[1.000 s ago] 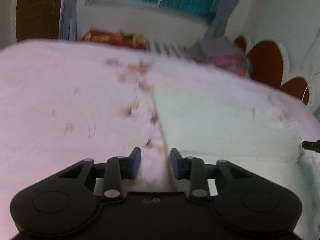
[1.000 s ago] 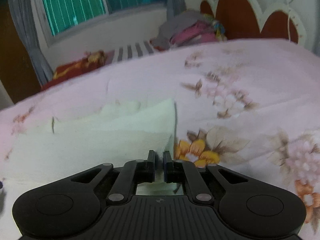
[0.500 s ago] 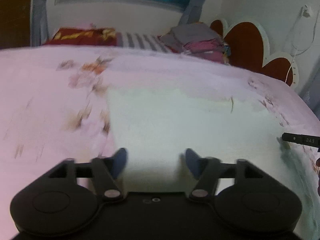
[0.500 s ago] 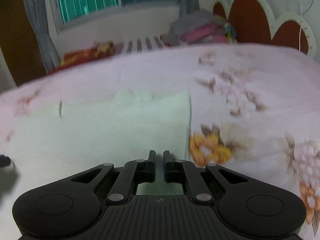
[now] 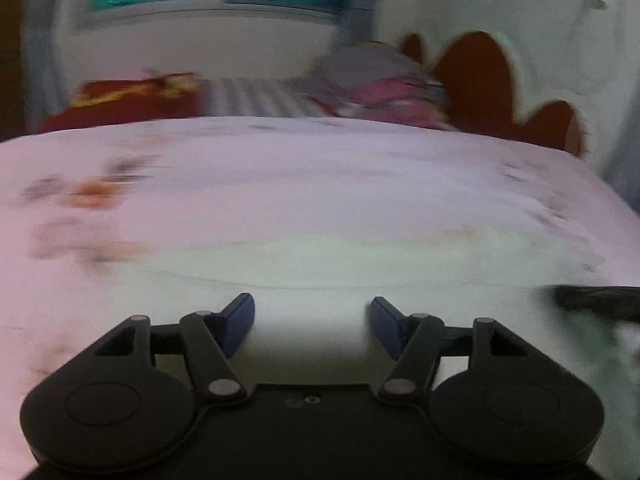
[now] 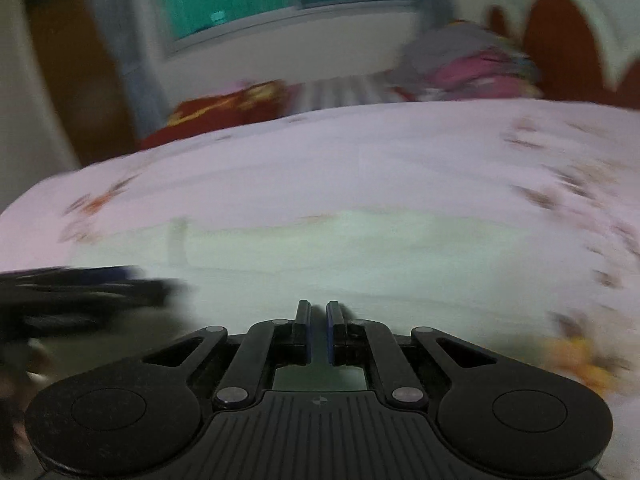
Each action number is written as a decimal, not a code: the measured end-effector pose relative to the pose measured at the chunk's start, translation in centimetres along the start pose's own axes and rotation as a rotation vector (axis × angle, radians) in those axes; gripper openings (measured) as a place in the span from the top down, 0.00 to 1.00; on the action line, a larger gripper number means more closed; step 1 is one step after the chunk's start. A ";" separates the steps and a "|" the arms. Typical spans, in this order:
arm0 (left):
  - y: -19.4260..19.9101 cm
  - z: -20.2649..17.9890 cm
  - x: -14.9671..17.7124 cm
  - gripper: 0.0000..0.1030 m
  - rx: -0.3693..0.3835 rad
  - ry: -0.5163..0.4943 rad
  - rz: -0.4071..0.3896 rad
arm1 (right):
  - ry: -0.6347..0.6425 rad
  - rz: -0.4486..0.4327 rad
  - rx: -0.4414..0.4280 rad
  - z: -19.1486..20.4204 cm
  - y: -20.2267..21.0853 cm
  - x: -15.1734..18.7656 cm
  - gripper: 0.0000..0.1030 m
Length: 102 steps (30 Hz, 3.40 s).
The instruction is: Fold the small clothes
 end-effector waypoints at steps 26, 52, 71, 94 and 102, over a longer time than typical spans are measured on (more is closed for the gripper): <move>6.5 -3.7 6.8 0.32 0.054 -0.066 -0.029 | 0.042 0.004 -0.086 4.0 3.3 4.4 0.96; 10.7 -1.3 7.6 0.05 0.021 -0.034 -0.018 | -0.008 0.005 0.167 -2.8 9.5 5.6 0.41; 23.9 0.2 19.4 0.27 -0.068 0.027 0.026 | -0.115 -0.015 0.022 -4.1 21.8 14.0 0.49; 31.7 0.6 29.9 0.47 0.295 0.588 0.092 | -0.450 0.088 -0.387 -3.8 32.3 29.0 0.61; 30.6 1.4 30.6 0.96 0.219 0.585 0.065 | -0.483 0.100 -0.430 -3.7 30.7 28.3 0.97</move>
Point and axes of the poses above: each gripper's, at about its wrist camera, not at the fingertips, and y roughly against the way its jaws point, z to its left, x to its underside, the point moved 8 cm from there along -y, roughly the way its jaws point, and after that the axes turned 6 degrees about y, right-handed, at the moved point
